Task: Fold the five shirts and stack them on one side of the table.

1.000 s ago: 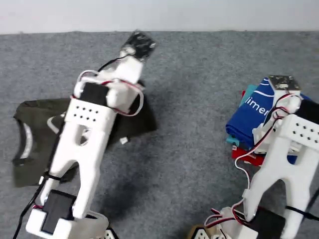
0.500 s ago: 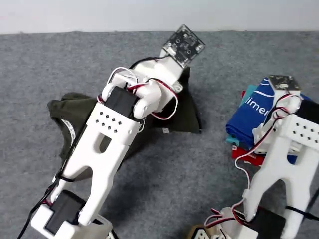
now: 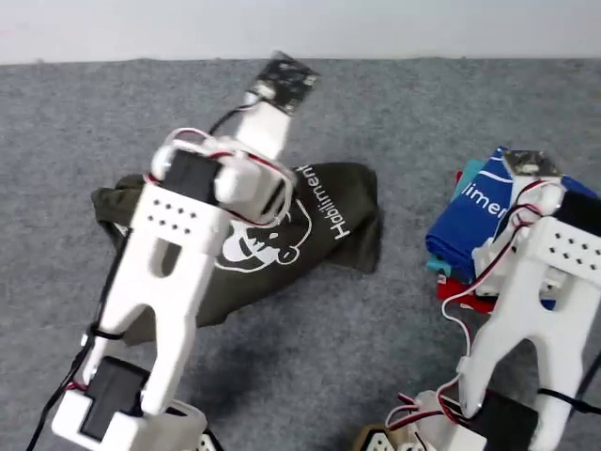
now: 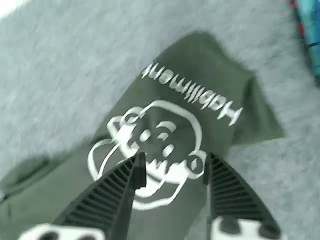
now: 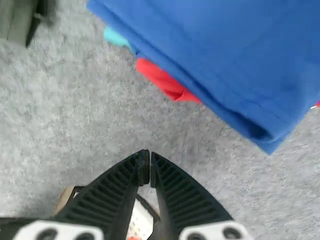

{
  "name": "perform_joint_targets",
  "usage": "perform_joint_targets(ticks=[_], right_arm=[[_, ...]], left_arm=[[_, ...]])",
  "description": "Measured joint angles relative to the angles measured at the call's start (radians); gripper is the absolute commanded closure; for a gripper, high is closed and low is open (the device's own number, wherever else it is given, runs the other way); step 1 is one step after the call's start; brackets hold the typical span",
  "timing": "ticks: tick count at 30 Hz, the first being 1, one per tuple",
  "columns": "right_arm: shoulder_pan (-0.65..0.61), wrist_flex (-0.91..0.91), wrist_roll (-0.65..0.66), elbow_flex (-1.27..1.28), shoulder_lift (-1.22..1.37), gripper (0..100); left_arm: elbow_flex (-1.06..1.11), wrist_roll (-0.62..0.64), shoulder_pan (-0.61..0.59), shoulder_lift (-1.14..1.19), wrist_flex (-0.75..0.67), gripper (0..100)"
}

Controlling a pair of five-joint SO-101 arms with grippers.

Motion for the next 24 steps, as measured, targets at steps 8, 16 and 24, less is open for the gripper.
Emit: perform_joint_targets(ticks=[8,16,24], right_arm=[[0.000,0.000,0.000,0.044,0.000,99.0],[0.000,0.000,0.000,0.044,0.000,99.0],[0.000,0.000,0.000,0.044,0.000,99.0]], left_arm=[[0.101,-0.063,-0.216,0.000,0.048,98],[0.374,-0.201,-0.428,0.000,0.020,98],[0.606,-0.287,-0.543,0.055,-0.310,98]])
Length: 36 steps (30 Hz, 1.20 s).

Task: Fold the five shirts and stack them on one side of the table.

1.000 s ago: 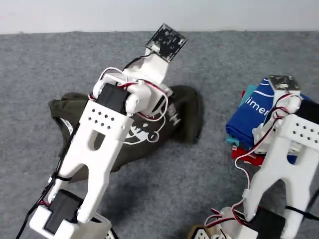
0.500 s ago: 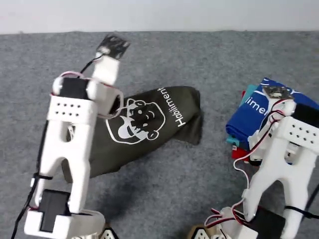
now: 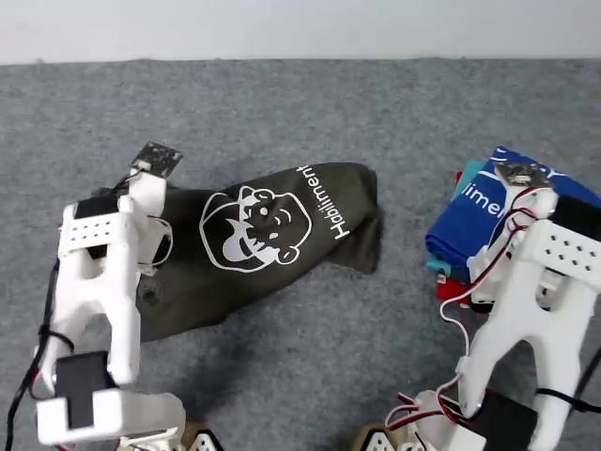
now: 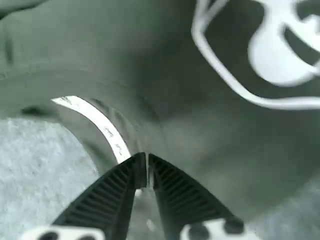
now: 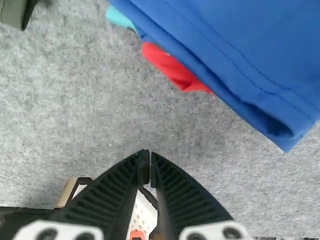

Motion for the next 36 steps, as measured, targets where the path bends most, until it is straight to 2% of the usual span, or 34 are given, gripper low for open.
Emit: perform_joint_targets(ticks=[4,9,16,24,30,36], right_arm=[[0.000,0.000,0.000,0.000,0.000,99.0],[0.000,0.000,0.000,0.000,0.000,99.0],[0.000,0.000,0.000,0.000,0.000,99.0],[0.000,0.000,0.000,0.000,0.000,99.0],[0.000,0.000,0.000,0.000,0.000,99.0],[0.000,0.000,0.000,0.000,0.000,99.0]], left_arm=[[-0.052,-0.002,-0.035,0.146,-0.078,98],[-0.307,-0.002,-0.043,0.430,-0.014,98],[-0.881,-0.002,-0.041,0.784,0.239,98],[-1.603,-0.002,-0.041,1.181,0.376,98],[-2.042,-0.008,-0.041,1.370,0.502,98],[-2.094,-0.008,-0.043,1.376,0.572,98]])
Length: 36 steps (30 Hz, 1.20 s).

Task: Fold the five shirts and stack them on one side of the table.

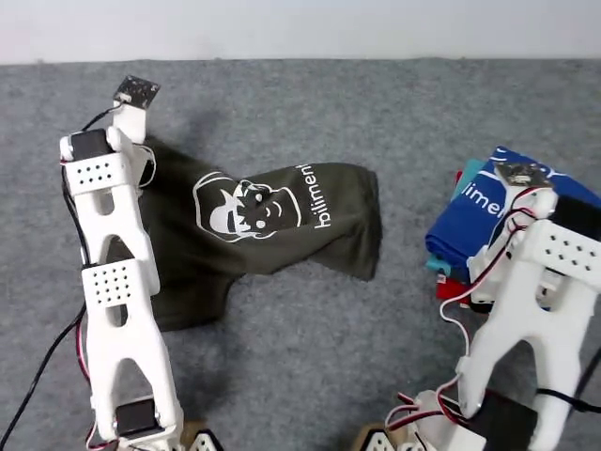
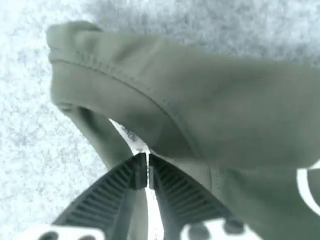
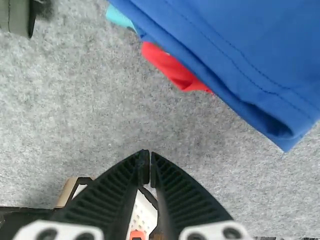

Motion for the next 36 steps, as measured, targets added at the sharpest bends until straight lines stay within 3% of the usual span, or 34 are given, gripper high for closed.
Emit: perform_joint_targets(ticks=[13,26,36], right_arm=[[0.000,0.000,0.000,0.000,0.000,99.0],[0.000,0.000,0.000,0.000,0.000,99.0],[0.000,0.000,0.000,0.000,0.000,99.0]], left_arm=[[0.072,0.005,0.003,-0.236,0.003,98],[0.980,0.025,0.003,-0.948,0.006,98],[1.522,-0.138,-0.017,-1.312,0.006,98]])
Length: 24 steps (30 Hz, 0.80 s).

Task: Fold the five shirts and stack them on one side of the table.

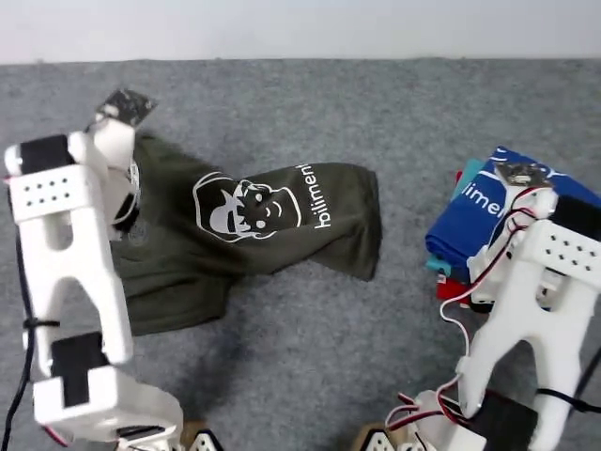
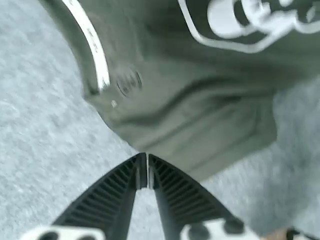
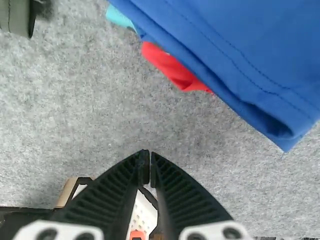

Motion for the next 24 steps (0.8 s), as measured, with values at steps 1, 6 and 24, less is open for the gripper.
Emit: perform_joint_targets(ticks=[1,6,24], right_arm=[[0.000,0.000,0.000,0.000,0.000,99.0],[0.000,0.000,0.000,0.000,0.000,99.0],[0.000,0.000,0.000,0.000,0.000,99.0]], left_arm=[[0.038,-0.017,-0.014,-0.015,0.000,98],[0.209,-0.106,-0.078,-0.066,-0.002,94],[0.626,-0.241,-0.173,-0.066,-0.305,80]])
